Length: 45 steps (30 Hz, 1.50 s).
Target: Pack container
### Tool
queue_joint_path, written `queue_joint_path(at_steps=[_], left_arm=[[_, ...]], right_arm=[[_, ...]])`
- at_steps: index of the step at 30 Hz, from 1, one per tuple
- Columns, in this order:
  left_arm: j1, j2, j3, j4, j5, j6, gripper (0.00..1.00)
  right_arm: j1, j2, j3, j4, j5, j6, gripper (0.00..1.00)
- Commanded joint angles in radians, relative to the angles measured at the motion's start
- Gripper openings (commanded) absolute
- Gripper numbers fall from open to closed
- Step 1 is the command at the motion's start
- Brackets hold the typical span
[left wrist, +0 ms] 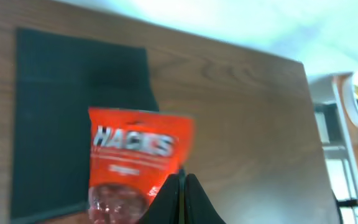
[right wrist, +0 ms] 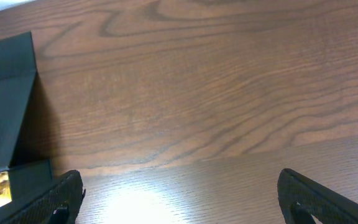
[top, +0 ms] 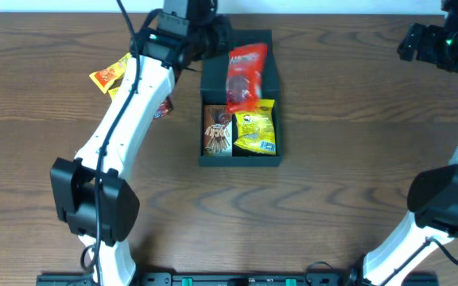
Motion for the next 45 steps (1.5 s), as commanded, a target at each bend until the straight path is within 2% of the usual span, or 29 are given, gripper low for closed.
queue_joint_path(at_steps=[1,7,14,16,18,20,21,25,32,38,43,44,45], left_arm=[[-0.030,-0.035,0.019,-0.023,0.021,-0.060,0.06],[-0.076,-0.035,0.019,-0.065,-0.065,-0.009,0.06],[-0.079,-0.035,0.019,-0.169,-0.119,-0.007,0.06],[-0.077,-0.036,0.019,-0.214,-0.225,-0.006,0.06],[-0.069,-0.038,0.019,-0.237,-0.323,-0.005,0.06],[-0.046,-0.042,0.019,-0.240,-0.394,0.018,0.06],[-0.032,-0.046,0.019,-0.238,-0.407,0.028,0.06],[0.073,-0.051,0.019,-0.244,-0.420,0.056,0.06],[0.265,-0.051,0.019,-0.289,-0.420,0.078,0.06],[0.357,-0.051,0.019,-0.320,-0.419,0.080,0.06],[0.389,-0.051,0.019,-0.337,-0.420,0.125,0.06],[0.392,-0.051,0.019,-0.338,-0.420,0.137,0.06],[0.393,-0.051,0.019,-0.341,-0.420,0.147,0.06]], right_arm=[[-0.003,-0.021,0.011,0.000,-0.005,0.013,0.99],[-0.003,-0.021,0.011,-0.001,-0.005,0.013,0.99],[-0.003,-0.021,0.011,-0.014,-0.012,0.013,0.98],[0.002,-0.021,0.011,-0.031,-0.077,-0.011,0.66],[0.014,-0.021,0.007,-0.037,-0.153,-0.017,0.28],[0.040,-0.021,-0.005,-0.036,-0.213,-0.018,0.05],[0.056,-0.021,-0.014,-0.033,-0.229,-0.017,0.02],[0.176,-0.021,-0.098,0.014,-0.286,-0.017,0.02],[0.468,-0.003,-0.225,0.098,-0.229,-0.017,0.02],[0.650,0.080,-0.234,0.159,-0.223,-0.010,0.02],[0.729,0.153,-0.234,0.142,-0.092,0.167,0.02],[0.734,0.158,-0.234,0.126,-0.086,0.206,0.04],[0.735,0.161,-0.234,0.106,-0.087,0.246,0.14]])
